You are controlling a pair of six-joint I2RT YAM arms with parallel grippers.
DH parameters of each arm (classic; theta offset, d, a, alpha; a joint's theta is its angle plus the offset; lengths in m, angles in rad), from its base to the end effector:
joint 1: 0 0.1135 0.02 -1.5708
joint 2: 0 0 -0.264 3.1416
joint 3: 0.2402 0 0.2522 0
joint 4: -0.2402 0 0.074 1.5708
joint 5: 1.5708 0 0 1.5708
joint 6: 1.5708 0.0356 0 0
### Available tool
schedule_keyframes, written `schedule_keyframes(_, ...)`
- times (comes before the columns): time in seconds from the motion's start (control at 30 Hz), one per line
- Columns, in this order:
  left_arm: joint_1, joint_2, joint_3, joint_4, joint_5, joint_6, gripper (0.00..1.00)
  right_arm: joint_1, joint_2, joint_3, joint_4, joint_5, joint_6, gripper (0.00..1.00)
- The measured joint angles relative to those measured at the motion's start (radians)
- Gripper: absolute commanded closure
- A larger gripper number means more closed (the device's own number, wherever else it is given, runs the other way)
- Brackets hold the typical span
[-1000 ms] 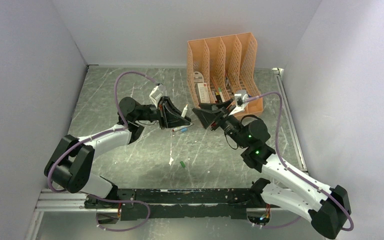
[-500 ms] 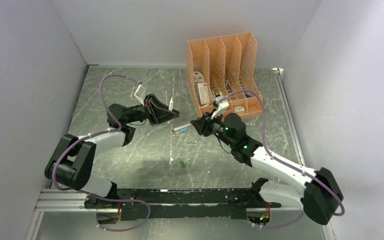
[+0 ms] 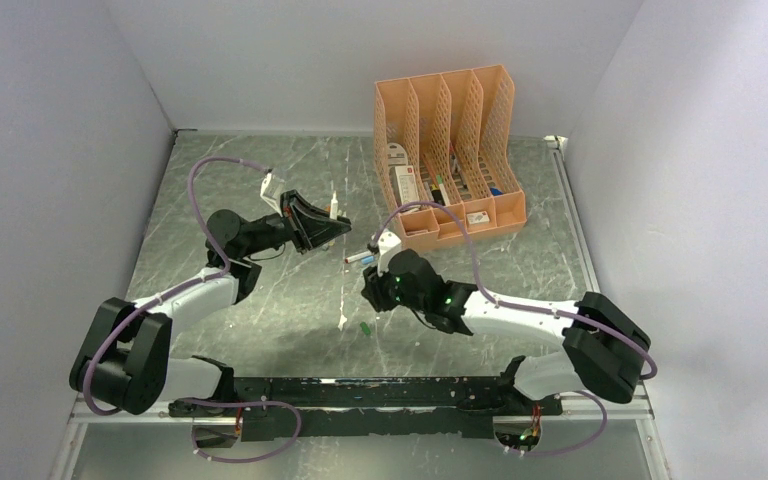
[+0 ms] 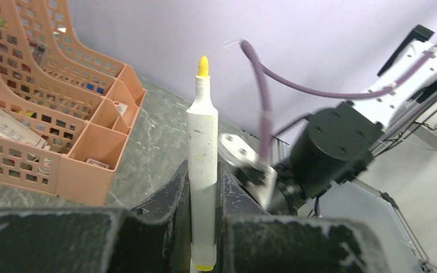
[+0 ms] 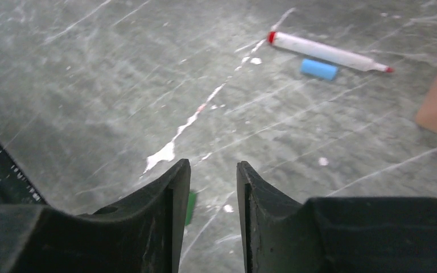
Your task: Insert the pens into the pen caps
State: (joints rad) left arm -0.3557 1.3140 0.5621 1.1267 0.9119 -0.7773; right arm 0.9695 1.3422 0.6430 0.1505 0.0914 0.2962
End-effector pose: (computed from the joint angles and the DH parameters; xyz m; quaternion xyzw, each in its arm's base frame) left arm 0.2358 -0.1176 0.2804 0.2501 0.5704 -0.6074 0.4931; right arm 0.1609 0.2288 0.2018 -0.2667 0.8298 0.2568 0.4175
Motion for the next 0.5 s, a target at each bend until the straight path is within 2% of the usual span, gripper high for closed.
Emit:
schedule_keyframes(0.17, 0.0, -0.007, -0.002, -0.056, -0.057, 0.029, 0.93, 0.124, -0.014, -0.019, -0.058, 0.06, 0.039, 0.79)
schedule_keyframes(0.3, 0.0, -0.025, -0.006, -0.101, -0.087, 0.051, 0.93, 0.185, 0.003, -0.022, -0.109, 0.108, 0.065, 1.0)
schedule_keyframes(0.5, 0.0, -0.054, -0.019, -0.142, -0.109, 0.082, 0.93, 0.278, 0.019, -0.022, -0.143, 0.145, 0.093, 1.0)
